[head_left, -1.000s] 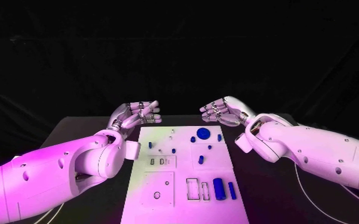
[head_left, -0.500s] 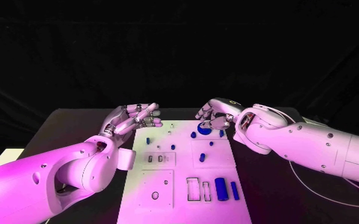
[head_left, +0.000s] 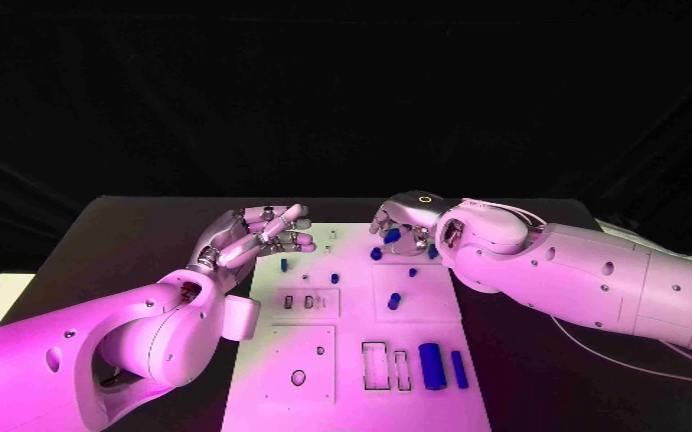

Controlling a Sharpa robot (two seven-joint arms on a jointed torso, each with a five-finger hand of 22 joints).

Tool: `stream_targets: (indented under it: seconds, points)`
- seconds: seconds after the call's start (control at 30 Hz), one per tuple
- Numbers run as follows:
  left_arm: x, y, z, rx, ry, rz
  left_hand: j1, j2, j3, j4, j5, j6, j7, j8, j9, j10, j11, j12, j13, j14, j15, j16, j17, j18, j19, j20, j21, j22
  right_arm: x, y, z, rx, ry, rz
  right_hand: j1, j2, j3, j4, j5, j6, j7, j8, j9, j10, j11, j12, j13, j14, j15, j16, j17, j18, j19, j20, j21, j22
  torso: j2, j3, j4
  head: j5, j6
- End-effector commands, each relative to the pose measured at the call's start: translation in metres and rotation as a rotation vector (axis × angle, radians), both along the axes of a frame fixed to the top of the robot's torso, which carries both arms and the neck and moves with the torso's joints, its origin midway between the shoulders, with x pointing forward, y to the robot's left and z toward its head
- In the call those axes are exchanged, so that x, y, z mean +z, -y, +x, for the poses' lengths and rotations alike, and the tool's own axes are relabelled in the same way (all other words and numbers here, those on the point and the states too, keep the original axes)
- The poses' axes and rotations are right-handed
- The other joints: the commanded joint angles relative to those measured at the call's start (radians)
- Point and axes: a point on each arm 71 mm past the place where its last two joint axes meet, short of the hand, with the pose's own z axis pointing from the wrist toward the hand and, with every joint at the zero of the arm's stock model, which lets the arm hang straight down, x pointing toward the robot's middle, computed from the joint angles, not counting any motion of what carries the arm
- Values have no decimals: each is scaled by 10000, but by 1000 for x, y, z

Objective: Assemble the parts on the task board

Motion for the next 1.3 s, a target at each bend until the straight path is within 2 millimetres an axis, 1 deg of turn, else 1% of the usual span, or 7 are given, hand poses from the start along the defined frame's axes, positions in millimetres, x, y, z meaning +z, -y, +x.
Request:
stream_targets:
  seconds: [0.03,0.17,0.3,1.0,1.1,1.23,1.3]
  points:
    - [2,3,-1,-259,8,-133,89,-6,-11,-55,-35,68,0,-37,-14,63,1,-54,-1,83,-6,1,19,194,69,7,54,9,-4,0,1,-238,-185,-1144,38,-94,-2,139,-68,10,-72,-39,6,-62,24,-31,22,341,-66,455,305,-107,280,16,655,823,132,-37,56,-36,-11]
    - [1,2,-1,-235,-9,-115,81,-5,-25,-56,-38,66,9,-51,-16,60,7,-74,-4,77,-2,-17,33,192,74,7,54,9,-6,-1,1,-172,-336,-1355,116,-152,40,352,-66,38,-86,-34,10,-6,13,-27,29,327,-65,1907,1600,-305,742,26,1756,2277,168,-45,69,-51,-20]
    - [1,2,0,-208,-25,-95,75,-4,-36,-57,-41,61,18,-65,-18,56,14,-92,-7,73,1,-32,45,189,78,7,54,8,-6,-4,0,-55,-393,-1415,172,-186,118,490,-45,104,-77,-31,13,57,26,-27,26,288,-63,2872,2479,-412,959,45,2357,3062,170,-50,76,-45,-17]
    - [-1,-1,1,-127,-203,24,86,9,-53,-78,-44,52,32,-100,-22,45,26,-140,-13,67,10,-69,81,185,84,9,51,5,-6,-9,-2,131,-420,-1330,185,-62,537,900,-37,563,-83,19,52,403,-25,-14,19,306,-63,4663,4152,-647,1557,50,3493,4700,210,-80,153,-95,-51]
    - [-1,-2,2,-94,-239,31,102,19,-54,-92,-44,50,35,-113,-23,43,29,-157,-15,69,11,-81,95,184,86,9,50,4,-5,-10,-2,163,-389,-1280,242,28,661,966,-22,759,-149,81,92,562,-79,15,34,344,-100,5028,4516,-706,1738,32,3729,5082,215,-86,160,-106,-68]
    - [-2,-2,3,-62,-296,26,113,27,-55,-103,-44,48,42,-123,-24,40,33,-172,-17,71,13,-90,107,184,87,10,49,3,-3,-10,-2,156,-127,-967,430,456,1055,1103,-473,1129,-281,219,198,938,-206,80,81,380,-200,5534,5009,-796,2005,-45,4075,5639,219,-88,163,-110,-67]
    - [-2,-2,3,-62,-325,28,124,33,-56,-114,-45,44,50,-134,-25,36,38,-186,-18,73,14,-99,119,183,89,10,48,2,0,-10,-2,80,178,-692,367,551,1160,1248,-605,1220,-312,254,244,1080,-241,81,98,363,-219,5666,5111,-818,2054,-70,4170,5776,224,-91,174,-128,-46]
